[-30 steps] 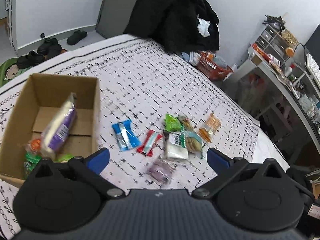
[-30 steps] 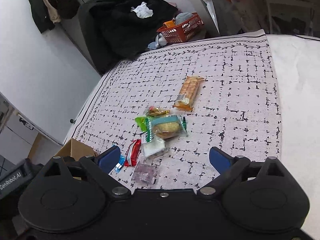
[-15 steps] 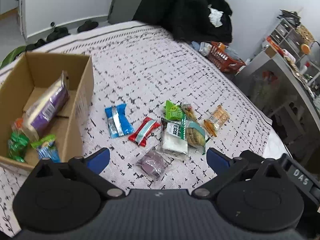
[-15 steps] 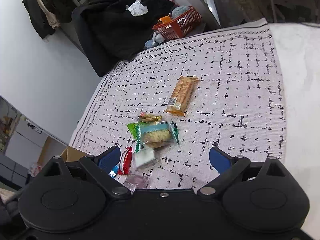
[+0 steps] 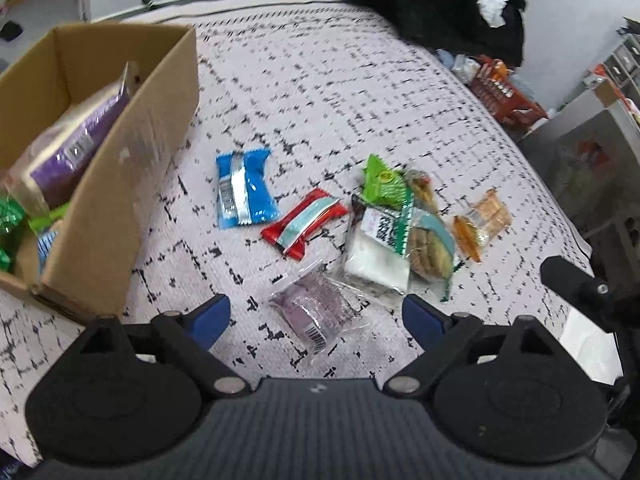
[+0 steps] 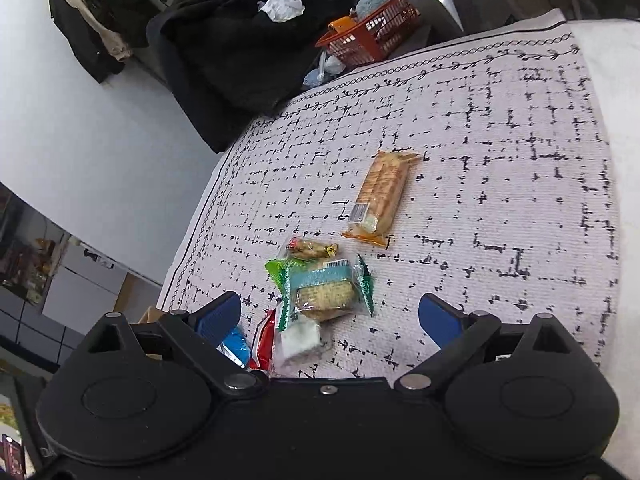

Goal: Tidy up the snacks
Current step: 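Close the left gripper on the purple-wrapped packet while the right grasps the teal-labelled biscuit pack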

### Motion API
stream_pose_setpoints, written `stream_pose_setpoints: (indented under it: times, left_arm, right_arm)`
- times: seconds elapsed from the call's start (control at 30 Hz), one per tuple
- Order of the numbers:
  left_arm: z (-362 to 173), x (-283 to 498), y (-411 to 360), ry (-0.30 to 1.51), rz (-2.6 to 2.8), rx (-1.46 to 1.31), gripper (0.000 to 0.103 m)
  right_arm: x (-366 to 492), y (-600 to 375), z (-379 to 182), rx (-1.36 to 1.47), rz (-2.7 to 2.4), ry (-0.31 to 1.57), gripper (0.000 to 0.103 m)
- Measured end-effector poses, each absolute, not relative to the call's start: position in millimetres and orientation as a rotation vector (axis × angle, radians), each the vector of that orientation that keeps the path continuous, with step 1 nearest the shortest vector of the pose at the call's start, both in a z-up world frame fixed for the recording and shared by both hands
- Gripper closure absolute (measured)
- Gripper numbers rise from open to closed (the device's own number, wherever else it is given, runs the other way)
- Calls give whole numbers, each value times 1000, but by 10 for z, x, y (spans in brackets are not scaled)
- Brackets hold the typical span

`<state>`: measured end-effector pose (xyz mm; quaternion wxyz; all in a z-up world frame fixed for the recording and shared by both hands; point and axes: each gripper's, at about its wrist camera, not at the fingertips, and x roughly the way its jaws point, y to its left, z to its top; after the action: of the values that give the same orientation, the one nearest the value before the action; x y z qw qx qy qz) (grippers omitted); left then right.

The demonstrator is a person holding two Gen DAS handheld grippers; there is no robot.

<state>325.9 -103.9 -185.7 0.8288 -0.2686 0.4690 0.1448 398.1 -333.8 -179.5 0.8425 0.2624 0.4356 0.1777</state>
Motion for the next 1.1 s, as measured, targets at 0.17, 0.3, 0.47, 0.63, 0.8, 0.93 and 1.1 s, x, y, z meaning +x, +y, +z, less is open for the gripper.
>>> stream_pose_setpoints:
  times: [0.17,0.3,0.47,0.63,0.8,0.93,1.1]
  left_arm:
    - [-1978,3331,-1080,1011,346,-565,20]
    - [-2070,3376,-1080,1021,370,-576,24]
    - [-2118,3404,-1072,1020,400,-560,47]
    - [-2060,3399,-1064,1019,401,-533,63]
    - [-1987,3373,-977,996,405,-545,66]
    - [-1897,3360,-911,976,399,-545,67]
    - [-1797,3356,-857,962,382,-531,67]
  right_arm:
    - [4068,-3287,-1872,537,404,939,7]
    - [4125,-3243,-1947,529,413,956,7]
    - [4183,-3174,-2023,505,422,978,7]
    - [4261,-3036,-2085,463,423,1004,9]
    - [4348,-2890,-2172,422,409,1040,24]
    - [4393,-2799,-2205,398,401,1051,27]
    - [4435,-2685,-2201,363,382,1050,27]
